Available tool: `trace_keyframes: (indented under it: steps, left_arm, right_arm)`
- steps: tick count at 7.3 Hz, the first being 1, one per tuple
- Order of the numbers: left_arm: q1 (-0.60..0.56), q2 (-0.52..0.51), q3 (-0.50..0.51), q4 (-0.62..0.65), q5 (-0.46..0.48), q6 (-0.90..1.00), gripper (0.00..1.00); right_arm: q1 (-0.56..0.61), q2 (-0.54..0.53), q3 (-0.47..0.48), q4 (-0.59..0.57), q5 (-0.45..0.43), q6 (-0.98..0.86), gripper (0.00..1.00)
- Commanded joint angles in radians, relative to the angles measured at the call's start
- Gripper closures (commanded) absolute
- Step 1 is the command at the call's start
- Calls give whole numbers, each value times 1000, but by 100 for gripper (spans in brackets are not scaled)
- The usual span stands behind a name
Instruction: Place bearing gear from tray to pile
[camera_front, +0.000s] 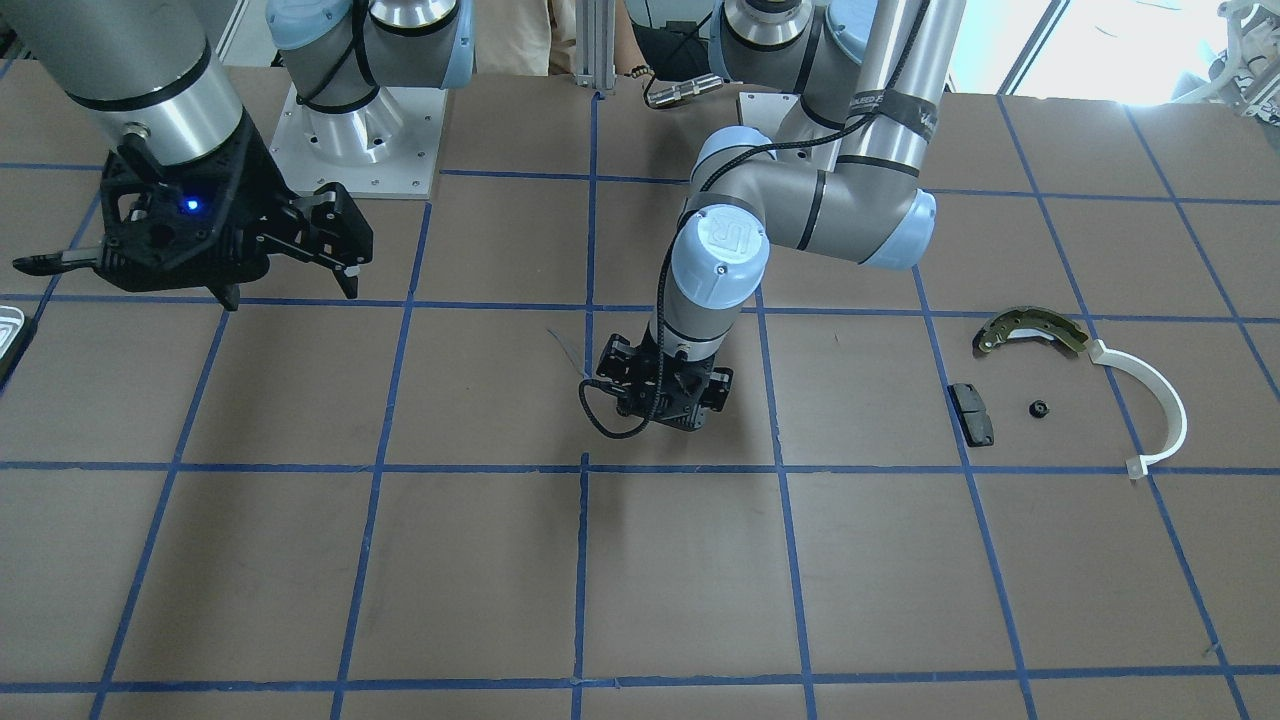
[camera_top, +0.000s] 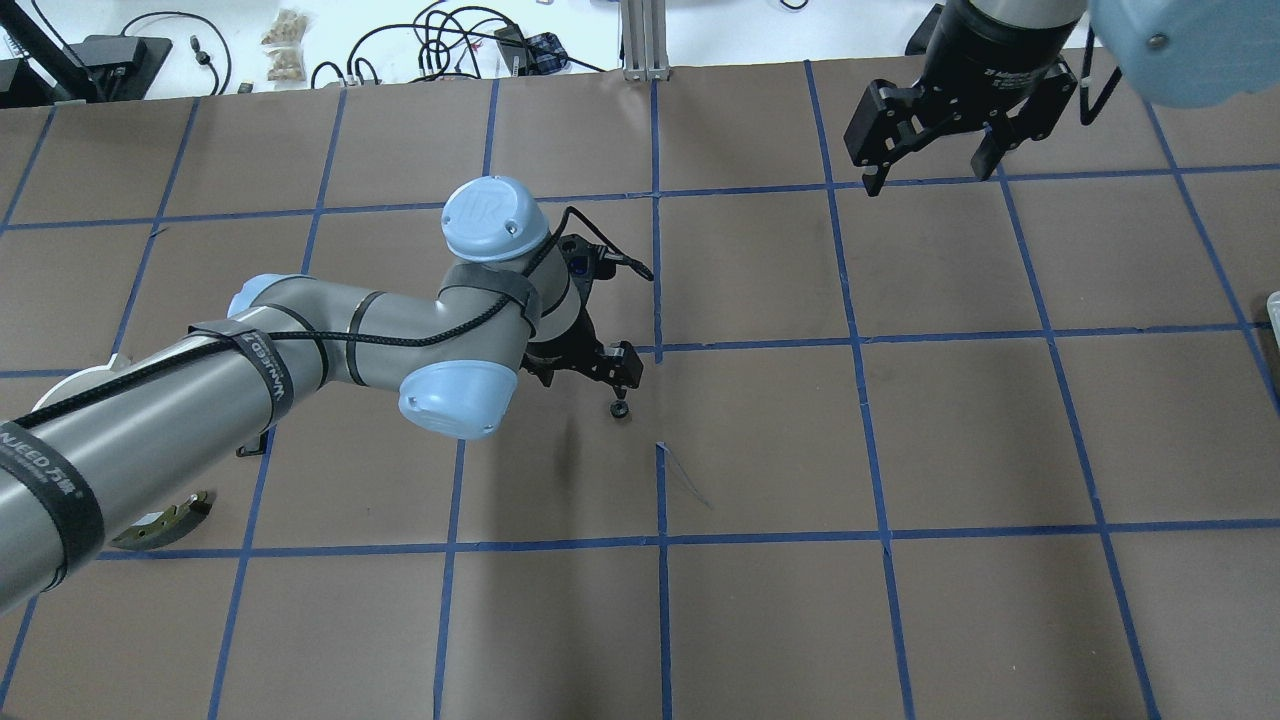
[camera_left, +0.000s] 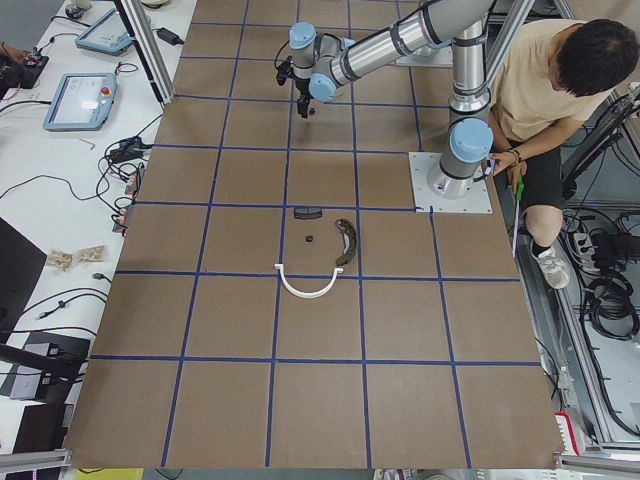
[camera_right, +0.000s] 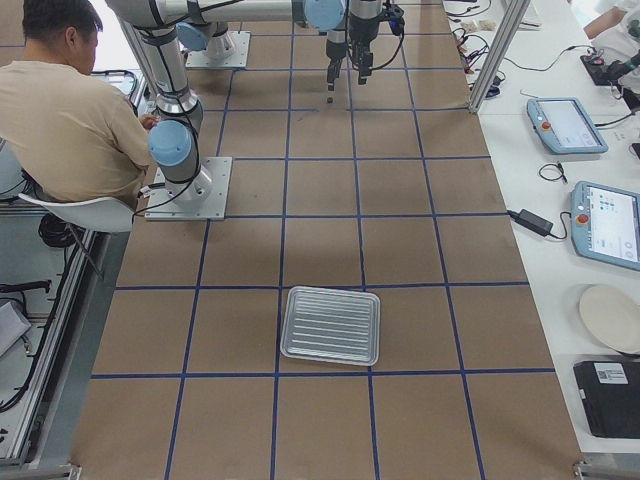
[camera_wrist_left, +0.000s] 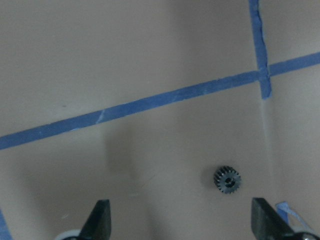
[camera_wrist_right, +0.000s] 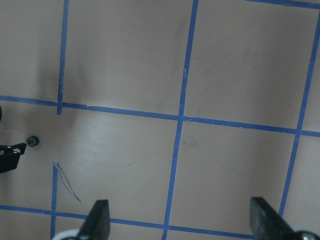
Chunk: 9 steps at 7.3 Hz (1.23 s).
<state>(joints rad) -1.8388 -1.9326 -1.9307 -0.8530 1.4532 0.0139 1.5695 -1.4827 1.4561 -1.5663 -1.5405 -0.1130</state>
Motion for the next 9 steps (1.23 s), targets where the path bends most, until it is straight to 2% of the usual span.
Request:
trace_keyframes:
  steps: [1, 2, 5, 6, 8, 9]
  left_arm:
    - [-43, -34, -7, 57, 2, 3, 10]
    - [-46, -46, -7, 72, 2, 4, 33]
    - [-48, -52, -11, 72, 13, 11, 77]
    - [-48, -63, -8, 72, 69, 18, 97]
    - [-40, -48, 7, 72, 70, 17, 100]
    - [-18, -33, 22, 27, 65, 33, 100]
  right_arm:
    - [-6, -31, 1, 17, -4, 54, 0]
    - [0, -37, -8, 11, 5, 64, 0]
    - [3, -30, -2, 2, 2, 122, 0]
    - [3, -30, -2, 2, 5, 124, 0]
    - [3, -30, 0, 3, 5, 124, 0]
    - [3, -30, 0, 3, 5, 122, 0]
